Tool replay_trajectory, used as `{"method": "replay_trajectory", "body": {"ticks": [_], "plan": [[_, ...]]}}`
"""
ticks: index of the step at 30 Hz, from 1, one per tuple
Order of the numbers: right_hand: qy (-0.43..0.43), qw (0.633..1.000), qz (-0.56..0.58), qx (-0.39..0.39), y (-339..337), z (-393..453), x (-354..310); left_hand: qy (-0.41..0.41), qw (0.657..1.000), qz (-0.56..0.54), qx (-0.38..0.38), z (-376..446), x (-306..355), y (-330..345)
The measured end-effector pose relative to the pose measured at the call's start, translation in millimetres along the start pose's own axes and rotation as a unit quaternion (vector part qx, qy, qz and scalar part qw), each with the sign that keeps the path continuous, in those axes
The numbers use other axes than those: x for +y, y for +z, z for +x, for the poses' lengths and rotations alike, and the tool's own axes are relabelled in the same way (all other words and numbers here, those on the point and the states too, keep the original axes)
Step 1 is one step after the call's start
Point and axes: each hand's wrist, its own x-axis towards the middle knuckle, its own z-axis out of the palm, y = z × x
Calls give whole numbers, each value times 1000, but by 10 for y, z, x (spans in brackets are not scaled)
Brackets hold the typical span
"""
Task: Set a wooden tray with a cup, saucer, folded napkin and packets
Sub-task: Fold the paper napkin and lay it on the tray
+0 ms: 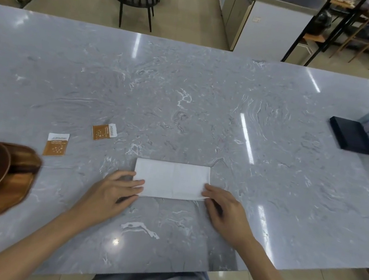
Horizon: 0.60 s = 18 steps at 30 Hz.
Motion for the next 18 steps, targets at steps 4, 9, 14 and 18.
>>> {"method": "replay_trajectory", "body": {"ticks": [4,9,14,18], "plan": [[16,998,50,40,23,-26,-20,8,1000,-1,11,14,80,-1],[1,998,17,64,49,-29,26,-12,1000,-4,19,-28,118,41],[-43,996,-44,63,113,-89,62,5,1000,5,20,-12,94,22],[18,999,18,29,87,-84,32,1,1000,4,25,12,114,-3]]}}
